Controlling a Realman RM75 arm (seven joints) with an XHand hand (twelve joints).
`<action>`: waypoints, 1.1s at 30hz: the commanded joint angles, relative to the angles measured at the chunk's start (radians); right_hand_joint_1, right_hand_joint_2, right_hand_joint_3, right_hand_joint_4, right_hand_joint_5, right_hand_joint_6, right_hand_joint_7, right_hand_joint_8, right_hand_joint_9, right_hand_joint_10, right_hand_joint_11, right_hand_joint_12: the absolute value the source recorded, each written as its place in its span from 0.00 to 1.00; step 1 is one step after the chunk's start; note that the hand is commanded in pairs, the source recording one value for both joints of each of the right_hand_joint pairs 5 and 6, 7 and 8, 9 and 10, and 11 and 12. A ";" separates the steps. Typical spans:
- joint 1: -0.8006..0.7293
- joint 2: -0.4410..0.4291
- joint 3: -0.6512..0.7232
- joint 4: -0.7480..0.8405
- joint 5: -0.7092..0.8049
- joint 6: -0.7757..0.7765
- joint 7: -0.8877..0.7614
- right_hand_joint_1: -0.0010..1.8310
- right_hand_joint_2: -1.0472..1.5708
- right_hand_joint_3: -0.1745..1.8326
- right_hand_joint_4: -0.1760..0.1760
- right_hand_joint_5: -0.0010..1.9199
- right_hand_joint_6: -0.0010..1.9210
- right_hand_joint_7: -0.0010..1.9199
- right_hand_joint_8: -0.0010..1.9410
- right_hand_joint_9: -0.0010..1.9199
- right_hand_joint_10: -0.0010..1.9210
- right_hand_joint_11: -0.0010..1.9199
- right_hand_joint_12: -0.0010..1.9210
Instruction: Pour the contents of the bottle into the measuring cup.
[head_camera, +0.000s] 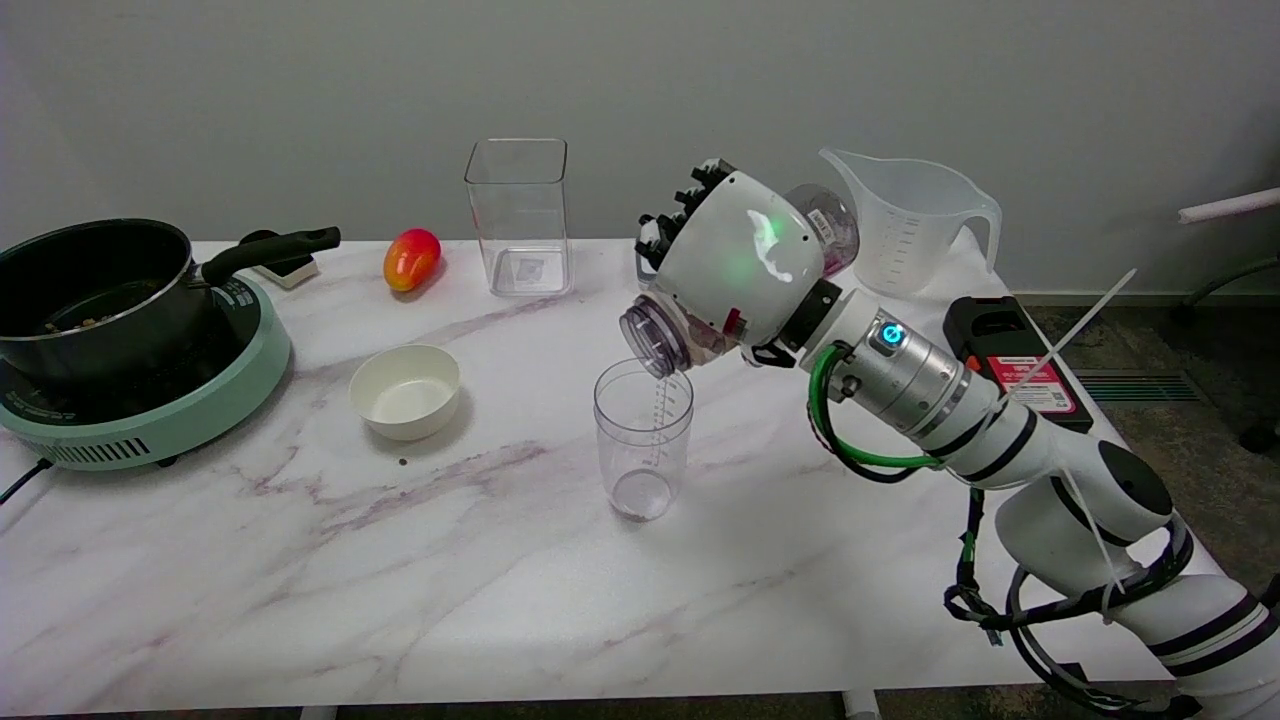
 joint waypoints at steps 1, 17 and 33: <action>-0.002 0.000 -0.001 -0.003 -0.063 -0.003 -0.010 0.64 1.00 0.22 0.50 1.00 1.00 0.97 0.96 0.82 0.82 0.71 0.71; -0.031 -0.011 0.030 0.005 -0.074 0.021 -0.031 0.64 1.00 0.22 0.50 1.00 1.00 0.97 0.96 0.82 0.82 0.71 0.71; -0.027 -0.013 0.083 0.009 -0.068 0.103 -0.088 0.65 1.00 0.21 0.50 1.00 1.00 0.97 0.96 0.82 0.82 0.71 0.71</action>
